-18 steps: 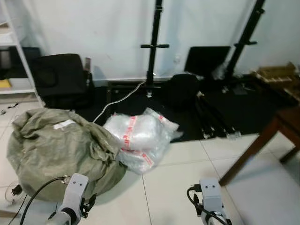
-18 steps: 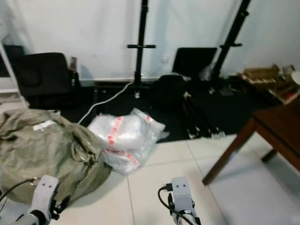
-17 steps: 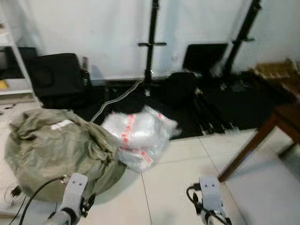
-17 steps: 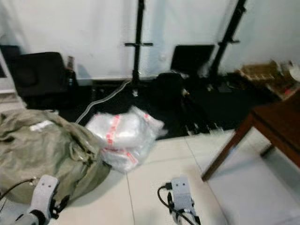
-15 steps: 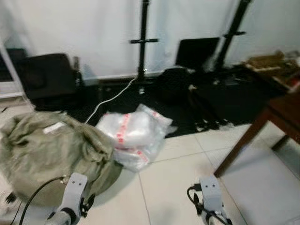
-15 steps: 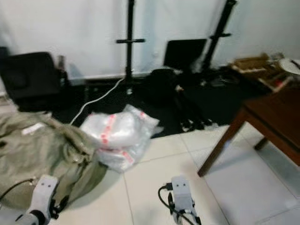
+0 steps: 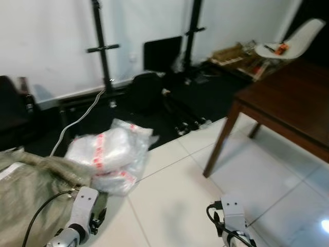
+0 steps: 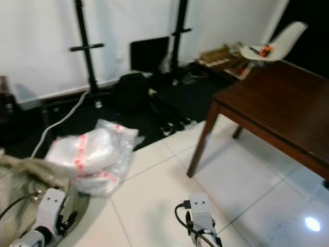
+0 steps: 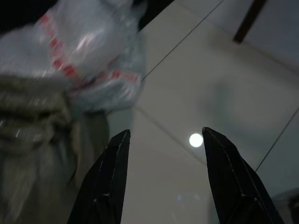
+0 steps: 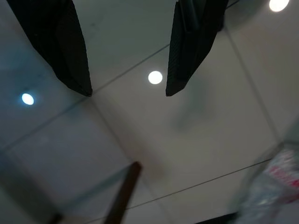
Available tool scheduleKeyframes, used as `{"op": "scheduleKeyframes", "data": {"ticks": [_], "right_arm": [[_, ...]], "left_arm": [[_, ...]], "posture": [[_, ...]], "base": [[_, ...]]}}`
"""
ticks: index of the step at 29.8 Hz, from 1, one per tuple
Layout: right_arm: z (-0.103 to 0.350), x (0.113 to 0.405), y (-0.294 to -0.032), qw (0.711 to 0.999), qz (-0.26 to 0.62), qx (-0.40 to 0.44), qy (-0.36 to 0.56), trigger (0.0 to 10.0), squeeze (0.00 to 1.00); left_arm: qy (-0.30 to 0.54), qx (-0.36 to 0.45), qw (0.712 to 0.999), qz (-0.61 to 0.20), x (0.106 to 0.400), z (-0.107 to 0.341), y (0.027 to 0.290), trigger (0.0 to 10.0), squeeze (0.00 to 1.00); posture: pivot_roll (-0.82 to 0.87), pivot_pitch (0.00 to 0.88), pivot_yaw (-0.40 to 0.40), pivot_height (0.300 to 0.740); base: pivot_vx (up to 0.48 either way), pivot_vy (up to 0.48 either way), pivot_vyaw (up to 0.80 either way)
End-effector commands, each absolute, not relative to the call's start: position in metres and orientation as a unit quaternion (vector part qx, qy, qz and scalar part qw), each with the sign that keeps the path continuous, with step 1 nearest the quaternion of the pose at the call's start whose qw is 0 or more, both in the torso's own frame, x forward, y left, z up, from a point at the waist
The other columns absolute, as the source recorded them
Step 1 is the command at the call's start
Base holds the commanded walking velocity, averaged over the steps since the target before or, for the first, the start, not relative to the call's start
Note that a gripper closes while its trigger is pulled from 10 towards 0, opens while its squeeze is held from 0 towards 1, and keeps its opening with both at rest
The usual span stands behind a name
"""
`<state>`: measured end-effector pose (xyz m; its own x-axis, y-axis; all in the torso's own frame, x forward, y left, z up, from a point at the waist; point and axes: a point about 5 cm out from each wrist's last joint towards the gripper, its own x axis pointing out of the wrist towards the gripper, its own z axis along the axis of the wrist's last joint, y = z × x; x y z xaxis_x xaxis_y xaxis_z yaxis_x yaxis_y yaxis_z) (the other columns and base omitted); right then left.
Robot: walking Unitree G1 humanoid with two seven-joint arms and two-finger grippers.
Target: Setting the table
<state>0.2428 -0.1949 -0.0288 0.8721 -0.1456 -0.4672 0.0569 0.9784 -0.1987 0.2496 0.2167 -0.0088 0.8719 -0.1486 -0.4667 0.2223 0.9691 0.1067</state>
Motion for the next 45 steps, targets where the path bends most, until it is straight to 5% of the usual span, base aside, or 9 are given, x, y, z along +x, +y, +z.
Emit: {"op": "scheduleKeyframes", "data": {"ticks": [1, 33, 45], "right_arm": [[-0.034, 0.237, -0.192, 0.961, -0.054, -0.082, 0.257, 10.0, 0.00], [-0.030, 0.238, -0.194, 0.965, -0.058, -0.079, 0.244, 10.0, 0.00], [0.024, 0.277, -0.185, 0.990, -0.060, -0.045, 0.123, 10.0, 0.00]], "left_arm": [[0.262, 0.080, 0.957, -0.093, 0.237, -0.020, 0.221, 10.0, 0.00], [0.261, 0.068, 0.958, -0.099, 0.243, -0.016, 0.218, 10.0, 0.00], [0.114, 0.017, 0.985, -0.129, 0.283, 0.048, 0.189, 10.0, 0.00]], "posture": [[-0.03, 0.008, 0.066, 0.740], [-0.04, 0.001, 0.074, 0.740], [-0.04, 0.009, 0.082, 0.740]], "base": [[0.000, 0.000, -0.77], [0.000, 0.000, -0.77], [0.000, 0.000, -0.77]]}}
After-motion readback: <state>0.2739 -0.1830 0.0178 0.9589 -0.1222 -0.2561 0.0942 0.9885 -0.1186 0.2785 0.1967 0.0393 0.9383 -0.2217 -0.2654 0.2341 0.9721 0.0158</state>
